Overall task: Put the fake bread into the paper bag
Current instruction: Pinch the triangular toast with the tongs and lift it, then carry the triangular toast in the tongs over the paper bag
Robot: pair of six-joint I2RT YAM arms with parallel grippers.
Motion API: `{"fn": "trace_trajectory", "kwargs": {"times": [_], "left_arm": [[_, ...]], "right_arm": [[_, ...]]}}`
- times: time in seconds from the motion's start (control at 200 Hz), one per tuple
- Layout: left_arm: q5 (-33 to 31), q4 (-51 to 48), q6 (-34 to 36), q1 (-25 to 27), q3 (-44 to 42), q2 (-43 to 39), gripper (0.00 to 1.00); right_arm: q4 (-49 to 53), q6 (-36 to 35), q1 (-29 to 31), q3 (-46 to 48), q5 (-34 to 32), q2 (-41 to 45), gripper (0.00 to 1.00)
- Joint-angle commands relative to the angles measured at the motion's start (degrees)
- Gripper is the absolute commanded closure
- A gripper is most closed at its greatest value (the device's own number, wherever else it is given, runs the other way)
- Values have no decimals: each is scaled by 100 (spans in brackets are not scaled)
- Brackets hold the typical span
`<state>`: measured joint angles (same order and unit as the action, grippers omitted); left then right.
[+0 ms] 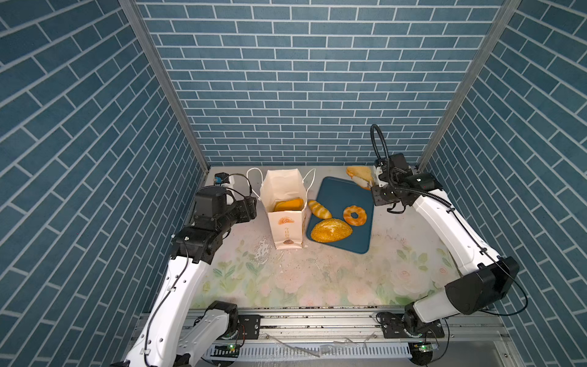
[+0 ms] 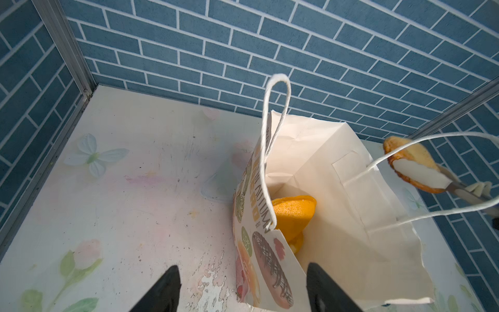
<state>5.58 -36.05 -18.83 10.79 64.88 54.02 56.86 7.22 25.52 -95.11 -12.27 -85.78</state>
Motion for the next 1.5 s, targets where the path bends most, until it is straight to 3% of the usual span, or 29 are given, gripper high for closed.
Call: {"fn": "trace_trajectory", "kwargs": {"times": [0.0, 0.42, 0.83, 1.496], "left_arm": [[57, 135, -29, 10, 2, -14, 25], [39, 55, -27, 11, -11, -103, 25], [13, 6, -51, 11, -44, -192, 25], [13, -53, -7, 8, -55, -207, 25]], "right_arm": [[166, -123, 335, -657, -351, 271, 77], [211, -705, 1763, -2491, -407, 33, 78], [956, -1643, 3246, -3794, -626, -1125, 78], [1006, -1492, 3416, -3312, -565, -1415, 77]]}}
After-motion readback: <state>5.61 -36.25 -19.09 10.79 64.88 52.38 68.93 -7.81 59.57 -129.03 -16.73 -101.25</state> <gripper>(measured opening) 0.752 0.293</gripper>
